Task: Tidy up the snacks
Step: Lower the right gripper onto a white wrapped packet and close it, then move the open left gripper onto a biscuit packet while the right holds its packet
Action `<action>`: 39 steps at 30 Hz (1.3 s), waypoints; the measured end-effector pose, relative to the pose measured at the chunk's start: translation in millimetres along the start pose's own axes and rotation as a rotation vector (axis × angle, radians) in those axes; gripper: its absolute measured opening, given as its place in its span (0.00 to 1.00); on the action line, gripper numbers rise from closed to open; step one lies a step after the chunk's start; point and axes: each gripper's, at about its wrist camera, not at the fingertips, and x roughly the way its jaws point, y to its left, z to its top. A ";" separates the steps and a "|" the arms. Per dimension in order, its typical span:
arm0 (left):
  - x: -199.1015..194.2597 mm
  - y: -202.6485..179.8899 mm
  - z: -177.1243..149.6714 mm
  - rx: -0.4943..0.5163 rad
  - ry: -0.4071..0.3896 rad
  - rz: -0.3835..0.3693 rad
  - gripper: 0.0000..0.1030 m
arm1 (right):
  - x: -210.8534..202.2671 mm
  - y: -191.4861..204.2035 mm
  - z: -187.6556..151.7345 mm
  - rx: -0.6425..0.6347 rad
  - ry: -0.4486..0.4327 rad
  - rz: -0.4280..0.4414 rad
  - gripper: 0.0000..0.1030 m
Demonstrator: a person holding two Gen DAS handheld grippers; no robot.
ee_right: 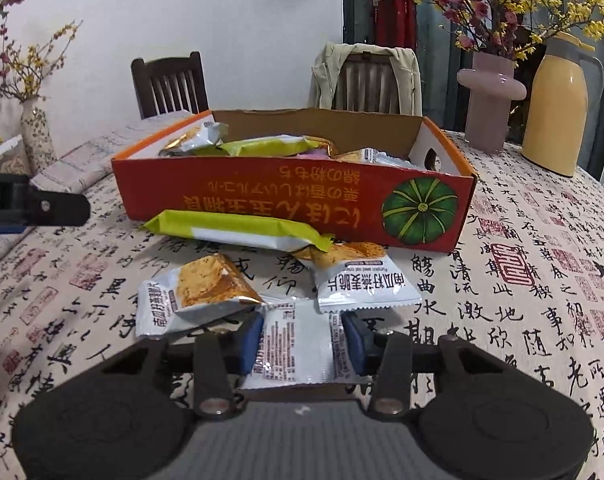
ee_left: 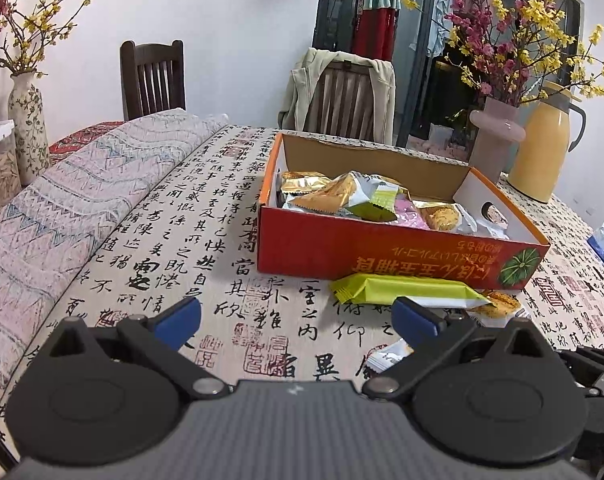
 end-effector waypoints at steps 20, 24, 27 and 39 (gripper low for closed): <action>8.6 -23.1 -8.5 0.055 0.043 -0.018 1.00 | -44.3 -60.1 -10.6 0.128 -0.137 -0.070 0.41; 13.4 -31.9 -10.8 0.071 0.064 -0.027 1.00 | -39.7 -75.9 -13.2 0.159 -0.143 -0.110 0.41; 16.1 -41.4 -12.4 0.083 0.079 -0.041 1.00 | -33.5 -87.2 -15.0 0.180 -0.139 -0.126 0.41; 32.8 -82.8 -18.1 0.104 0.148 -0.072 1.00 | -25.6 -94.2 -23.0 0.205 -0.138 -0.079 0.41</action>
